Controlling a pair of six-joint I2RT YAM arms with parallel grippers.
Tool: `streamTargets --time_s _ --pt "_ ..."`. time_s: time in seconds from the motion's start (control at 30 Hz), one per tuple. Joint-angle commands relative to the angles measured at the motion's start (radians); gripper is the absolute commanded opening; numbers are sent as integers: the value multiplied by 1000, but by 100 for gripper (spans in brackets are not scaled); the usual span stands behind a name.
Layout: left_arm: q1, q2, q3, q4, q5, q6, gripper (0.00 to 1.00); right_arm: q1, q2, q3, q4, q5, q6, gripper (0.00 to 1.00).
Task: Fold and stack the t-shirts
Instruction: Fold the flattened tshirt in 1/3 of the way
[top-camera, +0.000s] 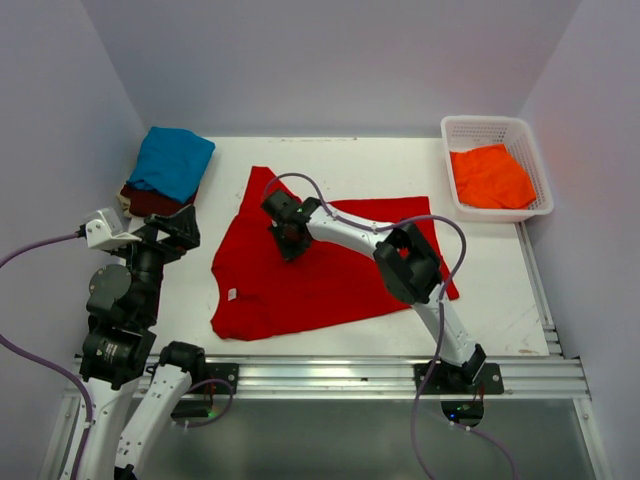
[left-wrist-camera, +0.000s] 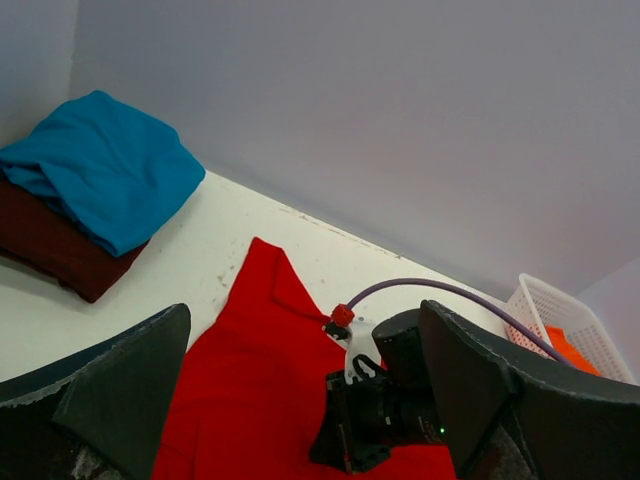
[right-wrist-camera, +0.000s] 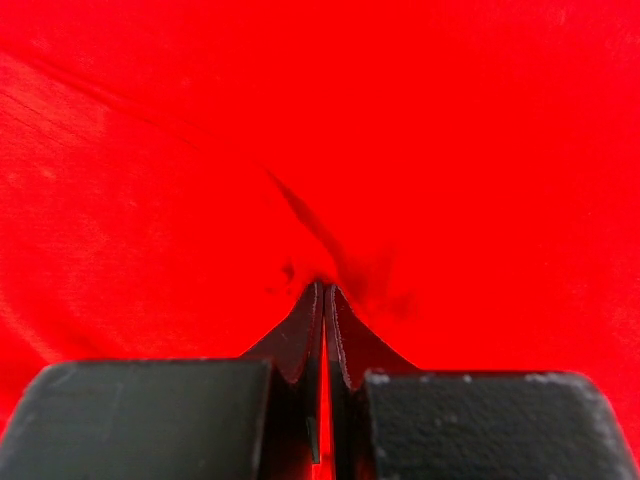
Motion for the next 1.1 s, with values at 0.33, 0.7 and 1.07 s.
streamTargets --time_s 0.33,0.7,1.07 --pt "5 18 32 9 25 24 100 1 -254 -229 144 72 23 0" --pt "5 27 36 9 23 30 100 1 -236 -238 136 158 32 0" --pt "5 39 33 14 31 29 100 1 -242 -263 127 227 43 0"
